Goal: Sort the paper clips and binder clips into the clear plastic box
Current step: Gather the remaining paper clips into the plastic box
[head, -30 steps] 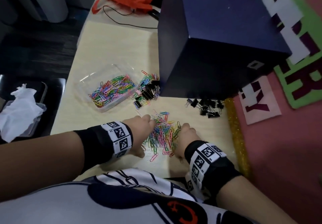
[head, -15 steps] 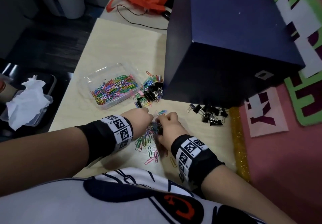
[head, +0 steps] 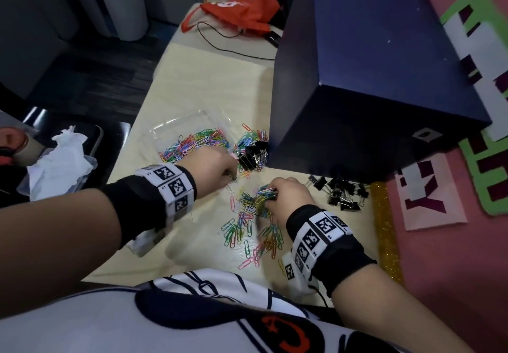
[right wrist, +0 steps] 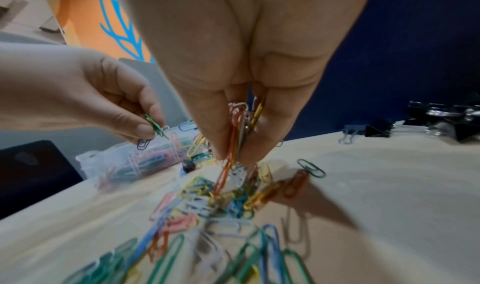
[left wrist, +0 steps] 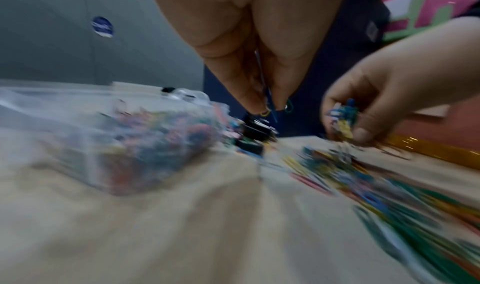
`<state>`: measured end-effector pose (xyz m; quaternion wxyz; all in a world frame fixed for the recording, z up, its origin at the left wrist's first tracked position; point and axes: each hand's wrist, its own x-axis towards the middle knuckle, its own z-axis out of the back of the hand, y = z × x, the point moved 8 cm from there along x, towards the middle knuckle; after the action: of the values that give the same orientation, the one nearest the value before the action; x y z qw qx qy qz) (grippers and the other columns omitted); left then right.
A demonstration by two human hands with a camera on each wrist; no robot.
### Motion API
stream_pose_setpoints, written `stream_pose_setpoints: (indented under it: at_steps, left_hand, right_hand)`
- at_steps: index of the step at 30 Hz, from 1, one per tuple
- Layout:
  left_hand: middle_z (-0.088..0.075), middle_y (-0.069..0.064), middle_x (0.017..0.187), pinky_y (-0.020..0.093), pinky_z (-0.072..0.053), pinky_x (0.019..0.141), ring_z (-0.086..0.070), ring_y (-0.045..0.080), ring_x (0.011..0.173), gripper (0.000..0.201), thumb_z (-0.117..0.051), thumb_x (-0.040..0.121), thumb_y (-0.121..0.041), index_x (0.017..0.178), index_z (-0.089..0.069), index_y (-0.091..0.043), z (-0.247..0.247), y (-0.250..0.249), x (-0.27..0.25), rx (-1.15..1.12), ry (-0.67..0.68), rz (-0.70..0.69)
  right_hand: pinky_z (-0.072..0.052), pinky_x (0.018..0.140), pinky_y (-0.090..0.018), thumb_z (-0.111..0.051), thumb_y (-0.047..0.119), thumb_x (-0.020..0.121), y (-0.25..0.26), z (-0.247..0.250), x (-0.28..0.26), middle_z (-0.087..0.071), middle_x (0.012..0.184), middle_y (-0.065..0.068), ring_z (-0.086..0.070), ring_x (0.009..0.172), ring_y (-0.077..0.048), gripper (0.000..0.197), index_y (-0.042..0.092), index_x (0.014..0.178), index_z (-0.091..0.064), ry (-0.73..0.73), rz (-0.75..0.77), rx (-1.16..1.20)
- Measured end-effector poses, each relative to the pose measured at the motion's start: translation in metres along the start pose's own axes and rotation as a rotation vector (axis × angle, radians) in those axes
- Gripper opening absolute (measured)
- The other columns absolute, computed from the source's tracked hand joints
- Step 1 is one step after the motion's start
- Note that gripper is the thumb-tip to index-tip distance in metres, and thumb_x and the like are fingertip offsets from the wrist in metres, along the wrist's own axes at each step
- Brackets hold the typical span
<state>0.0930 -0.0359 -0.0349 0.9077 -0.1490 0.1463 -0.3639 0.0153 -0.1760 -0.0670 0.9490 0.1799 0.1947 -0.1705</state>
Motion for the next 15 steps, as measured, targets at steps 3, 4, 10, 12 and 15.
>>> stream_pose_setpoints:
  at_steps: [3, 4, 10, 12, 15]
  left_hand:
    - [-0.066, 0.004, 0.099, 0.027, -0.042, 0.084, -0.061, 0.023, 0.098, 0.018, -0.065, 0.083, -0.017, 0.098, -0.072, -0.018, 0.028, 0.025, 0.000, -0.058, -0.137, 0.066]
    - [-0.066, 0.005, 0.099, 0.027, -0.042, 0.084, -0.061, 0.024, 0.097, 0.017, -0.066, 0.082, -0.018, 0.098, -0.072, -0.017, 0.034, 0.034, 0.000, -0.067, -0.168, 0.092]
    - [-0.068, 0.000, 0.098, 0.029, -0.048, 0.082, -0.062, 0.023, 0.095, 0.017, -0.065, 0.083, -0.020, 0.098, -0.071, -0.024, 0.038, 0.086, -0.011, -0.050, -0.126, 0.213]
    - [-0.070, 0.000, 0.102, 0.029, -0.049, 0.084, -0.063, 0.022, 0.096, 0.021, -0.063, 0.084, -0.019, 0.102, -0.070, -0.025, 0.035, 0.096, -0.016, -0.066, -0.113, 0.214]
    - [-0.071, 0.000, 0.105, 0.029, -0.049, 0.086, -0.064, 0.021, 0.096, 0.026, -0.059, 0.085, -0.015, 0.106, -0.069, -0.025, 0.036, 0.108, -0.022, -0.133, -0.149, 0.214]
  right_hand:
    - [-0.040, 0.091, -0.025, -0.065, 0.025, 0.086, 0.014, 0.008, 0.003, -0.053, 0.117, -0.006, -0.053, 0.110, -0.024, 0.033, 0.020, 0.119, -0.060, -0.002, 0.014, -0.002]
    - [-0.040, 0.090, -0.025, -0.066, 0.026, 0.086, 0.019, 0.010, 0.005, -0.053, 0.117, -0.006, -0.053, 0.110, -0.024, 0.033, 0.020, 0.118, -0.060, -0.003, 0.021, -0.003]
    - [-0.043, 0.085, -0.025, -0.067, 0.024, 0.084, 0.069, 0.028, 0.023, -0.059, 0.110, -0.006, -0.058, 0.102, -0.025, 0.027, 0.022, 0.110, -0.064, -0.042, 0.083, 0.029]
    - [-0.044, 0.085, -0.025, -0.068, 0.024, 0.083, 0.093, 0.032, 0.034, -0.062, 0.110, -0.007, -0.059, 0.101, -0.025, 0.028, 0.021, 0.110, -0.064, -0.060, 0.128, 0.047]
    - [-0.043, 0.087, -0.026, -0.068, 0.024, 0.083, 0.125, 0.033, 0.050, -0.061, 0.114, -0.007, -0.058, 0.103, -0.025, 0.031, 0.022, 0.113, -0.063, -0.064, 0.185, 0.044]
